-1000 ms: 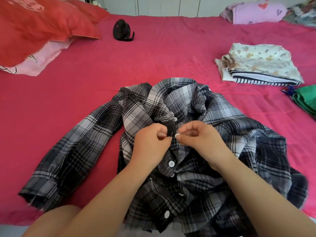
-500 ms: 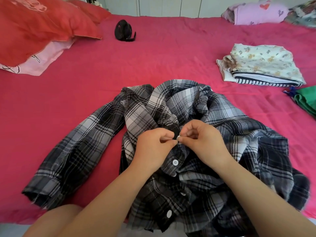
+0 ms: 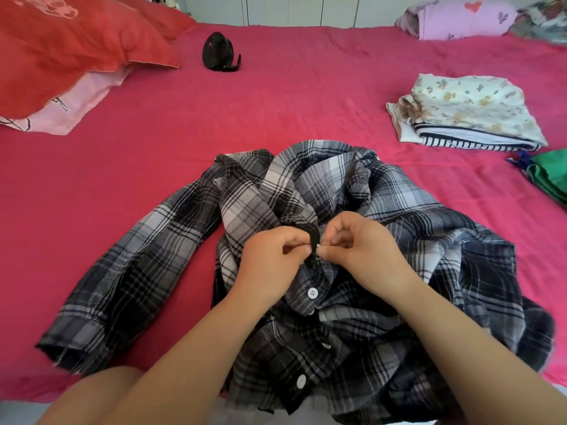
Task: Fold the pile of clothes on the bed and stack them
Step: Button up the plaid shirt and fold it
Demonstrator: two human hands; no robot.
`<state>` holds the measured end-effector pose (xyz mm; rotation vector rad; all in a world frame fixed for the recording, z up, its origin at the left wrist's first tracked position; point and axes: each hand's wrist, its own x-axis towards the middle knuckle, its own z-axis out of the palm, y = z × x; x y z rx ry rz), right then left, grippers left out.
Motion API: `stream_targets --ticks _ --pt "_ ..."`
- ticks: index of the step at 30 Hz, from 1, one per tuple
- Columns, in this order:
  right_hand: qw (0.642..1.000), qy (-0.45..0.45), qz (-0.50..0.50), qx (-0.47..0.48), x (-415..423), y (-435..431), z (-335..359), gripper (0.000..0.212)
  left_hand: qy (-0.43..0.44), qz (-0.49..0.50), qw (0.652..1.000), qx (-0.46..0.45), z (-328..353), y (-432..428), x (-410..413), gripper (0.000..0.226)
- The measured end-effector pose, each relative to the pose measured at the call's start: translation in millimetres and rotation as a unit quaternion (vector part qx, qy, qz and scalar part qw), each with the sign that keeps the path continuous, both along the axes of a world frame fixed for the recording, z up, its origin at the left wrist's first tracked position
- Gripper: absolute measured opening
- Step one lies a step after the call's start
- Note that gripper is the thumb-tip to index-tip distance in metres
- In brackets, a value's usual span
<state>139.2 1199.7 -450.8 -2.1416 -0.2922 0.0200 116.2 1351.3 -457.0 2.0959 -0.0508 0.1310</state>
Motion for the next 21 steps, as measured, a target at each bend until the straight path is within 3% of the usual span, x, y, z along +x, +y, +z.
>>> stream_targets --ticks 8,12,21 --pt "0.995 0.06 -0.015 0.08 -1.5 2.2 -3.3 0.032 0.029 0.001 0.999 -0.033 0.8 1.2 -0.5 0.031" --pt "0.993 0.077 -0.018 0.087 -2.3 3.1 -4.0 0.03 0.04 -0.008 0.999 -0.033 -1.1 1.2 -0.6 0.014" --pt "0.939 0.223 -0.037 0.261 -3.1 7.9 -4.6 0.018 -0.12 0.018 0.988 0.096 -8.5 -3.7 -0.8 0.01"
